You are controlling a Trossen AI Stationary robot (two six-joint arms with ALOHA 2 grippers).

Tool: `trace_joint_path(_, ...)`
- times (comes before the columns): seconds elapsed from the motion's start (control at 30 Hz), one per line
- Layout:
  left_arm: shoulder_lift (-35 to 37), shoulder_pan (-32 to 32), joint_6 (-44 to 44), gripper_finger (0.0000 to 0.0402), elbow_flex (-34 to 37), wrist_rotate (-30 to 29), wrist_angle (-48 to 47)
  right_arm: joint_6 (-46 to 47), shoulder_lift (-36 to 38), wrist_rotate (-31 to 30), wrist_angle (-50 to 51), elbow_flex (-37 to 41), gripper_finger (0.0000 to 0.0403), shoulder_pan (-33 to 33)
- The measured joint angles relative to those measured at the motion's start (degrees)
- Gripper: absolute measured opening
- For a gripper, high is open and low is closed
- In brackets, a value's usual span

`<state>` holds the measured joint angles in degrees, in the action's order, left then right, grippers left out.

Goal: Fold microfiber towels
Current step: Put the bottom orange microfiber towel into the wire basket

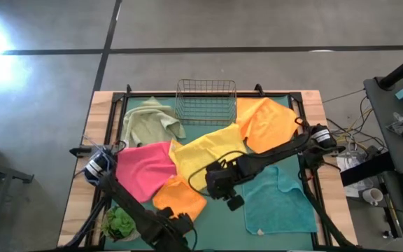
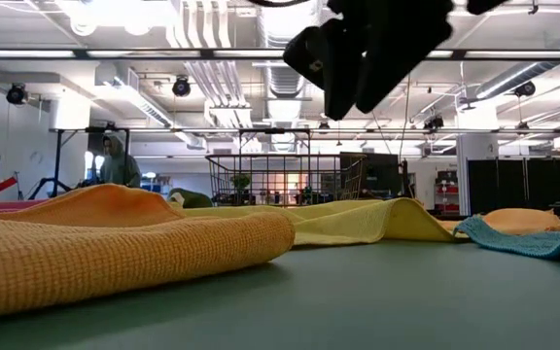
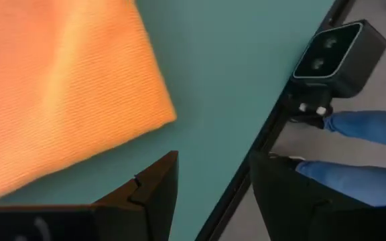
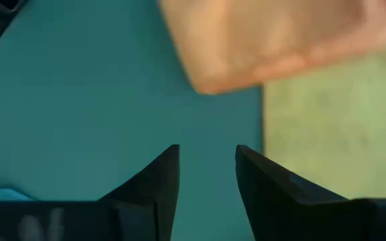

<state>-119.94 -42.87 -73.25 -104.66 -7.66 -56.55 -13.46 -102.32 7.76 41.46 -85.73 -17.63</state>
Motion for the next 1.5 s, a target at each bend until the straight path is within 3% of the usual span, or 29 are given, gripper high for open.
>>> trace_joint_path(0.37, -2.8, -0.6, 2.1, 0.0169, -0.2, -3.4, 2.4, -11.2, -0.1, 0.2, -17.2, 6.9, 0.0144, -5.0)
trace_joint_path(0.57, -2.8, -0.7, 12.7, 0.0169, -0.1, -9.0, 2.5, -14.4, -0.2, -0.2, -27.0, 10.9, 0.0135, -5.5)
trace_joint_path(0.73, -2.8, -0.1, 14.7, 0.0169, 1.1, -9.1, 2.5, -16.0, -0.8, -0.3, -32.5, 12.6, 0.0136, -5.4)
trace_joint_path(0.9, -2.8, 0.5, 14.1, 0.0169, 4.2, -9.0, 4.9, -16.6, -3.5, -0.5, -34.0, 12.3, 0.0134, -5.2)
trace_joint_path(1.13, -2.8, 1.5, 13.6, 0.0169, 6.2, -8.9, 5.6, -17.0, -5.6, -5.9, -35.0, 11.9, 0.0134, -4.9)
trace_joint_path(1.5, -2.8, 1.6, 12.1, 0.0169, 10.5, -8.6, 8.5, -17.7, -6.5, -5.8, -36.7, 11.9, 0.0137, -3.8)
